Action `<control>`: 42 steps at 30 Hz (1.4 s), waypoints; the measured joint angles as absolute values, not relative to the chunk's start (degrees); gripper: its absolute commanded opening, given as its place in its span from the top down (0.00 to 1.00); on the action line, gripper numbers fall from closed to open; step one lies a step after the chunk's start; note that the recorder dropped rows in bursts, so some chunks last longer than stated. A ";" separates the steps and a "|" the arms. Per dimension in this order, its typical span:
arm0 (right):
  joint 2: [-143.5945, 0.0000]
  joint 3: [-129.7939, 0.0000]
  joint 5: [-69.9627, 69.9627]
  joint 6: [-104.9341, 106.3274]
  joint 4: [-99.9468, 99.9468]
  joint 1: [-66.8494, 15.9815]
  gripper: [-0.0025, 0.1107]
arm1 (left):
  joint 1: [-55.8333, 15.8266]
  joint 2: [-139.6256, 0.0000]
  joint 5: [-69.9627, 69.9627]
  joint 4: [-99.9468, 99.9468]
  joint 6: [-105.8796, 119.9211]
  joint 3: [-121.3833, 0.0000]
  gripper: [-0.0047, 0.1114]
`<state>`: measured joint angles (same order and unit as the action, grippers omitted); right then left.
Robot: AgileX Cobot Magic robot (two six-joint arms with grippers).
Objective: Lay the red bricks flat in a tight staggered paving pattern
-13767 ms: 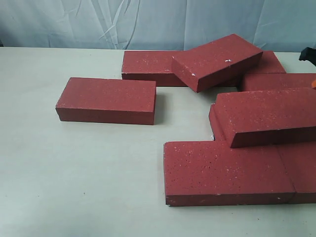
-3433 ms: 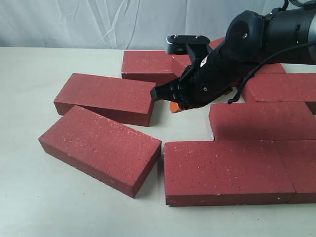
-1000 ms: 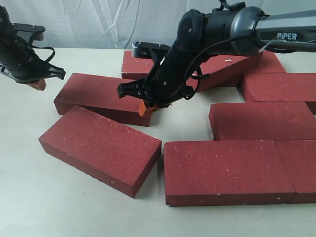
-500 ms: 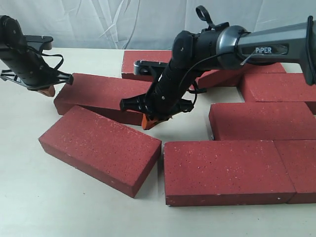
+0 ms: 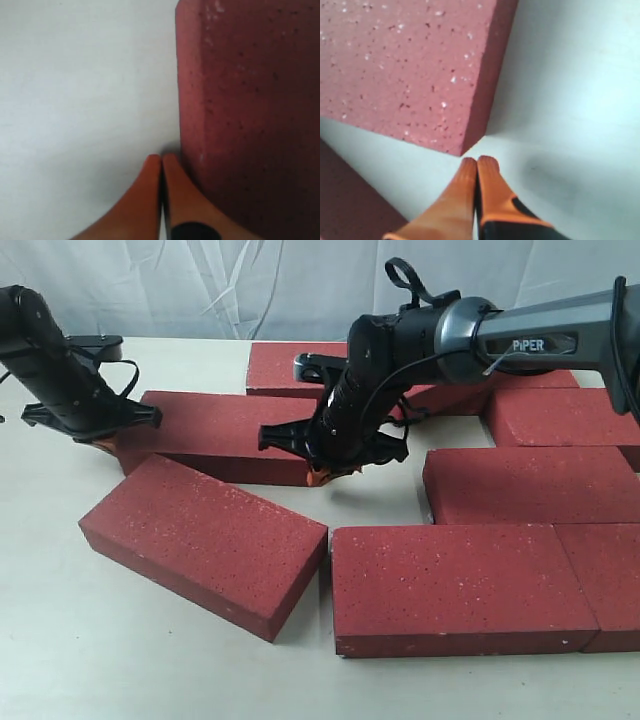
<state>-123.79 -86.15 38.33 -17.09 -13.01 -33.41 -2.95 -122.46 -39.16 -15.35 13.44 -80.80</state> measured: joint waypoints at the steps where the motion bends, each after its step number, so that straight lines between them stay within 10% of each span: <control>1: -123.79 -86.15 38.19 -18.25 -12.02 -33.41 0.98 | -2.95 -122.46 -39.52 -16.22 14.27 -80.80 0.96; 42: -112.83 -86.15 44.16 -24.14 2.77 -31.64 0.98 | -12.97 -122.54 -38.43 -28.65 21.30 -80.80 0.96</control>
